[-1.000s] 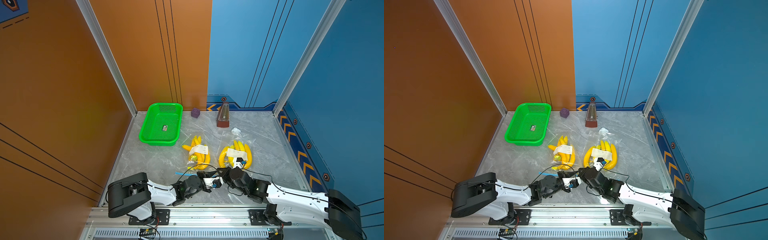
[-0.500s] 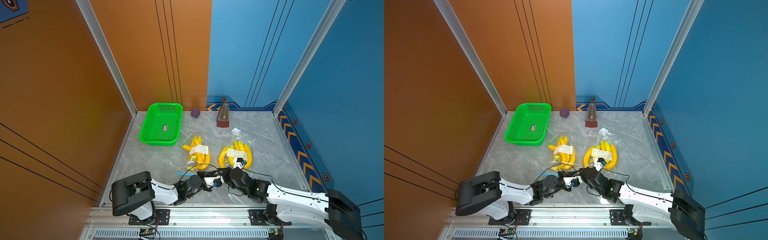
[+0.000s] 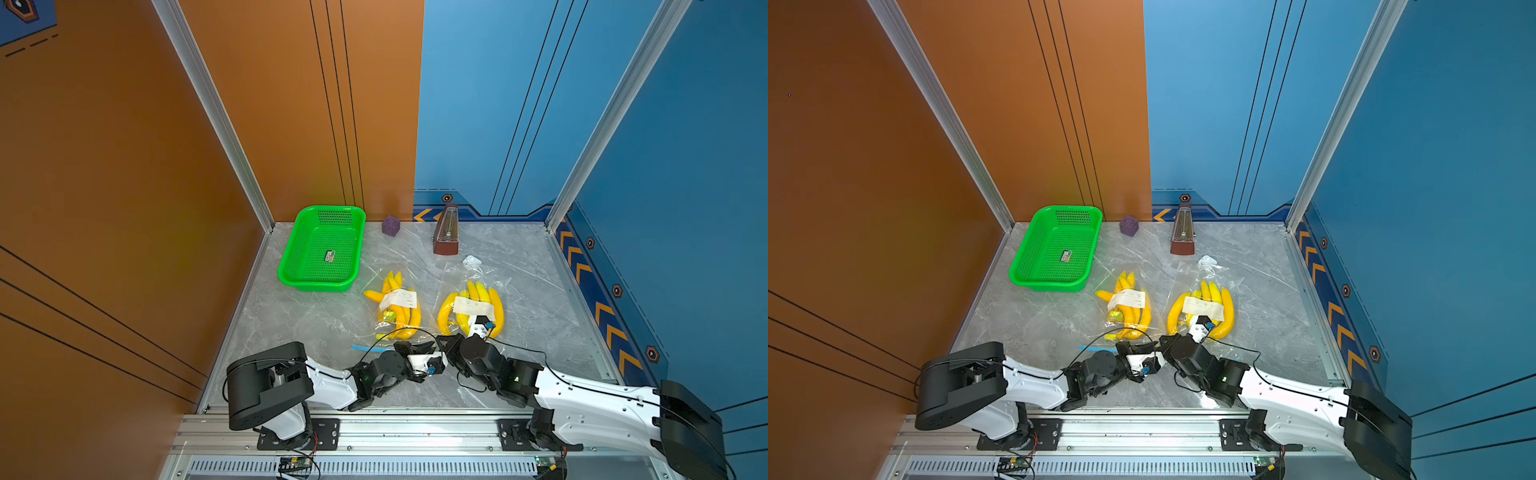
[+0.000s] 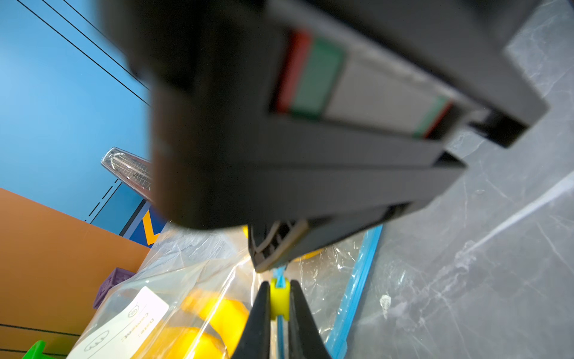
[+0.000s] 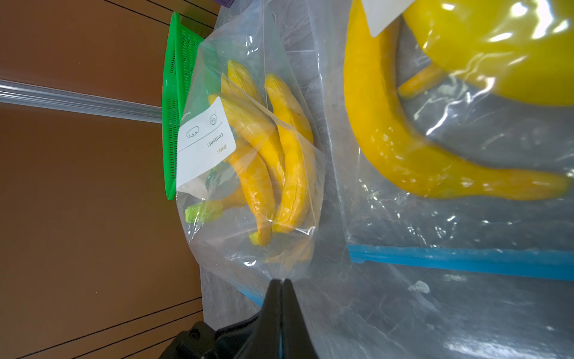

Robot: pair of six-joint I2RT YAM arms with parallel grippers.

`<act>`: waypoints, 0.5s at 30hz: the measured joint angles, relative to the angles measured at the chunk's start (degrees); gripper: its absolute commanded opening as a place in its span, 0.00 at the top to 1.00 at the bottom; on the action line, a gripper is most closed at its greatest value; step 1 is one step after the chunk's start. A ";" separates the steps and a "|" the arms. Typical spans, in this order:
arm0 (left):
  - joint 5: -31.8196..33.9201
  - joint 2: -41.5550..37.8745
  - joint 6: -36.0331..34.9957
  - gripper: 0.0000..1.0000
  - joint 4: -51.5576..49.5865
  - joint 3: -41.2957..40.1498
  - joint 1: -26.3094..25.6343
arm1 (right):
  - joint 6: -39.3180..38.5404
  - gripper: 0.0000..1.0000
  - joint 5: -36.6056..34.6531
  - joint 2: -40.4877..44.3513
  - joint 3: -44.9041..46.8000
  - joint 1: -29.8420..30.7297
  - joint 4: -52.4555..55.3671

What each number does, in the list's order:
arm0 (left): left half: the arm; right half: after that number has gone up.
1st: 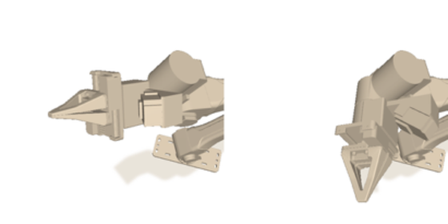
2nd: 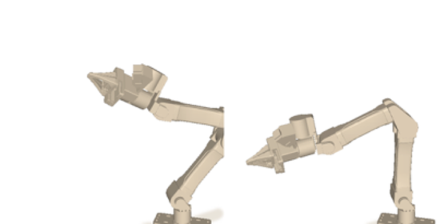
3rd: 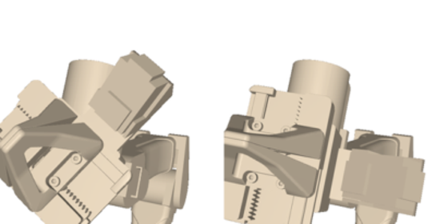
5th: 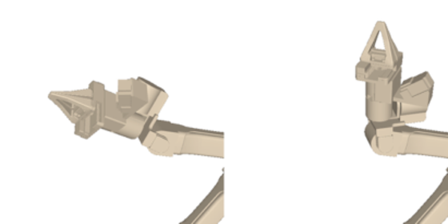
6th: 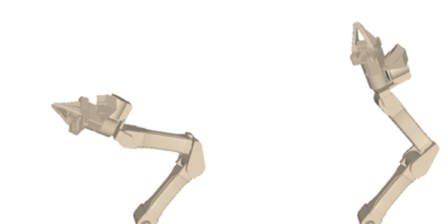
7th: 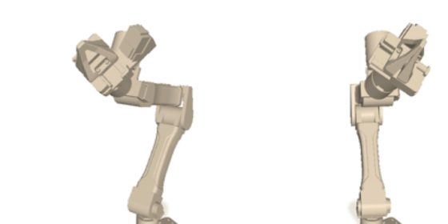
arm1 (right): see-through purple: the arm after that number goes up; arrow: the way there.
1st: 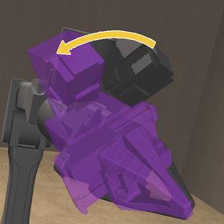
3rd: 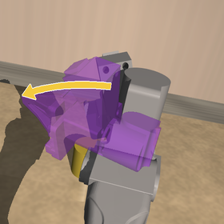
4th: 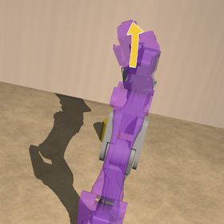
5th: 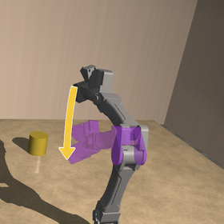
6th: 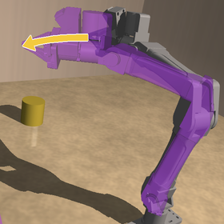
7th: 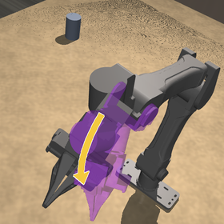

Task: Open the zip-top bag and take out the banana
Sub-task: Unzip the zipper on the zipper food storage bag.

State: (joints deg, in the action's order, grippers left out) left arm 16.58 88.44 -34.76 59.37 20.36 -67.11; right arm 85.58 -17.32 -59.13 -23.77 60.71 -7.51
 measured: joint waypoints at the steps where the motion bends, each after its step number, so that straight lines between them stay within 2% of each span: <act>1: 0.44 0.24 -0.02 0.90 0.22 0.04 -0.22 | 0.02 1.00 -0.15 0.00 0.02 0.00 0.04; 15: 3.65 1.31 -0.42 0.90 1.25 0.31 -1.64 | 0.28 1.00 -1.03 2.08 0.28 0.15 1.55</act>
State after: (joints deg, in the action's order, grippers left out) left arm 20.23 89.76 -35.18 60.62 20.67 -68.75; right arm 85.86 -18.35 -57.06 -23.49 60.86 -5.96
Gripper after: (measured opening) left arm 0.119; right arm 0.050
